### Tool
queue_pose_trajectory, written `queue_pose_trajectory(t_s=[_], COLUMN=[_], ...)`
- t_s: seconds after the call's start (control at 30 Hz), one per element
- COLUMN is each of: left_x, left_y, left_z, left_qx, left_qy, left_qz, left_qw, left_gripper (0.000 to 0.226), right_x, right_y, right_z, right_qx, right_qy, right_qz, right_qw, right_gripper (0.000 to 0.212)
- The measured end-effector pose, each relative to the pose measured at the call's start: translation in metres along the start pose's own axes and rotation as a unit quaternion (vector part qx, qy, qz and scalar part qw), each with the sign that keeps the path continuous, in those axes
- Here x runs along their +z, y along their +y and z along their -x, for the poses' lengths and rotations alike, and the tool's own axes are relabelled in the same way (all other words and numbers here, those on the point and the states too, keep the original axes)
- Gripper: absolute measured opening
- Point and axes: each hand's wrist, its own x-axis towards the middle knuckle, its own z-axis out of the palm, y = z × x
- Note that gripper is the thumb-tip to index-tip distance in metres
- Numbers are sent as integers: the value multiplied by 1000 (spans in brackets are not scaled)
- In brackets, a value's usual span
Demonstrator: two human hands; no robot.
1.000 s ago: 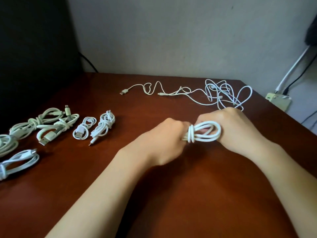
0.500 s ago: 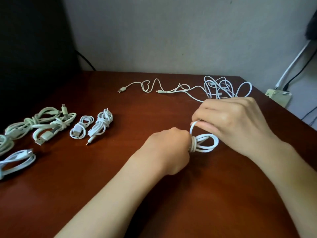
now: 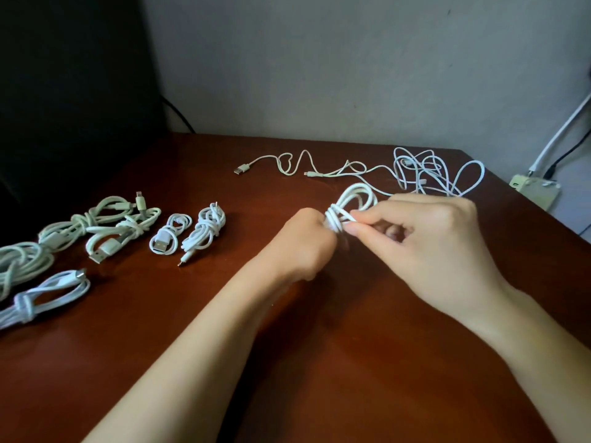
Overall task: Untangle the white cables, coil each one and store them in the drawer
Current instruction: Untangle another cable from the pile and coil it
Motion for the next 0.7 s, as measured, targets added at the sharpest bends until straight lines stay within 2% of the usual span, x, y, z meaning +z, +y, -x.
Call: queue_pose_trajectory(t_s=[0.1,0.2,0.27,0.43,0.57,0.63,0.7], left_x=[-1,-4,-9,-17,-19,-18,-16], left_y=[4,8,8,6,3,3,3], left_z=[6,9,10,11,13,13,14], left_qx=[11,43,52,90,128,137,140], left_qy=[-33,-71,-94,-164,-224,-249,-257], left_qz=[127,237,277,281,276,281,286], left_qw=[991,968,955,941,926,917,912], left_gripper=[41,50,39,16,18,15,13], right_x=[1,0,-3,-11,-11,-9,-8], right_y=[-1,-1,-1,4,16,22,27], right_z=[-1,-3,-7,-15,-14,-12,-11], right_qx=[46,101,155,247,314,339,357], right_qy=[-12,-30,-56,-103,-166,-194,-201], right_qz=[-72,-174,-253,-408,-477,-508,-524], right_qw=[996,979,953,873,804,768,747], right_gripper=[11,12,13,7,5,18,35])
